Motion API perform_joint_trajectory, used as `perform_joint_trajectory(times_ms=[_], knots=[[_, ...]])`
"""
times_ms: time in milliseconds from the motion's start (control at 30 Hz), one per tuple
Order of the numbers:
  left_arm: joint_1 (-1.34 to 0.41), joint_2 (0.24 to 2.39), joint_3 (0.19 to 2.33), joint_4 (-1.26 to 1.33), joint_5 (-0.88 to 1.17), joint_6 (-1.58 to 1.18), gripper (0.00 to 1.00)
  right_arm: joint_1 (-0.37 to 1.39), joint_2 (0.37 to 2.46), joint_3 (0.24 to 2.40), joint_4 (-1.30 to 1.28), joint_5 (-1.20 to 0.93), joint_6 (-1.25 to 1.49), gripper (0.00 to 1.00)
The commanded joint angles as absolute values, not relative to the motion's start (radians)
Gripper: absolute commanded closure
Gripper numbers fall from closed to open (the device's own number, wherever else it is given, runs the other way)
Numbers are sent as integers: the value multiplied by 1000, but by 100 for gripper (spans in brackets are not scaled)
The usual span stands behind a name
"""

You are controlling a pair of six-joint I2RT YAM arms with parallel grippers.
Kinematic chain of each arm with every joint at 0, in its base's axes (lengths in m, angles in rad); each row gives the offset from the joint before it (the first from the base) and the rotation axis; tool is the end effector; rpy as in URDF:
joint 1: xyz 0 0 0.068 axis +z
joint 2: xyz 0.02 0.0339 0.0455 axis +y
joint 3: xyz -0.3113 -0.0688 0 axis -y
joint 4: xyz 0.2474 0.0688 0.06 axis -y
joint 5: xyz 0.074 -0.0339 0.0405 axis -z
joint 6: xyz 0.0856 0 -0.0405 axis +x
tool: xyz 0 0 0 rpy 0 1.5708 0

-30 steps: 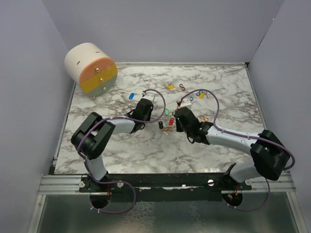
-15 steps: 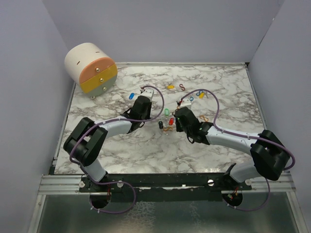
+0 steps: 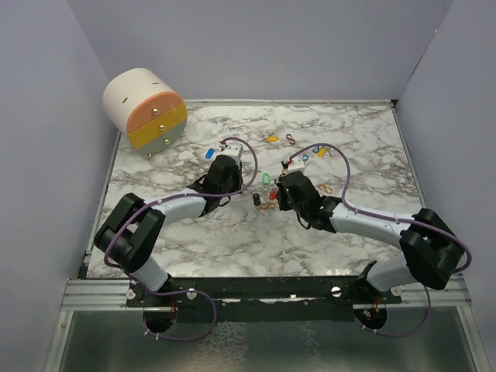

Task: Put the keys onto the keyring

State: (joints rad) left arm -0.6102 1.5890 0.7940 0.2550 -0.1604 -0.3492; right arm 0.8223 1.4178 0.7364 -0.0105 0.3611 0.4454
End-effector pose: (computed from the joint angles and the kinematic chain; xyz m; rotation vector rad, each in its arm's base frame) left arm 0.3174 -0.2052 0.2087 0.1808 2.1217 -0.4045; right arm 0.2407 0.2147 0.2136 -0.2285 2.2142 0.2913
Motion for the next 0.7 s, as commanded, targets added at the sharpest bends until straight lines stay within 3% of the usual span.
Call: perform_joint_trajectory(times_ms=[0, 667], knots=[[-609, 1533, 765, 316, -86, -419, 90, 801, 1443, 752, 75, 278, 474, 99], [-645, 1438, 661, 539, 0, -621, 91, 740, 1582, 858, 130, 120, 591, 99]])
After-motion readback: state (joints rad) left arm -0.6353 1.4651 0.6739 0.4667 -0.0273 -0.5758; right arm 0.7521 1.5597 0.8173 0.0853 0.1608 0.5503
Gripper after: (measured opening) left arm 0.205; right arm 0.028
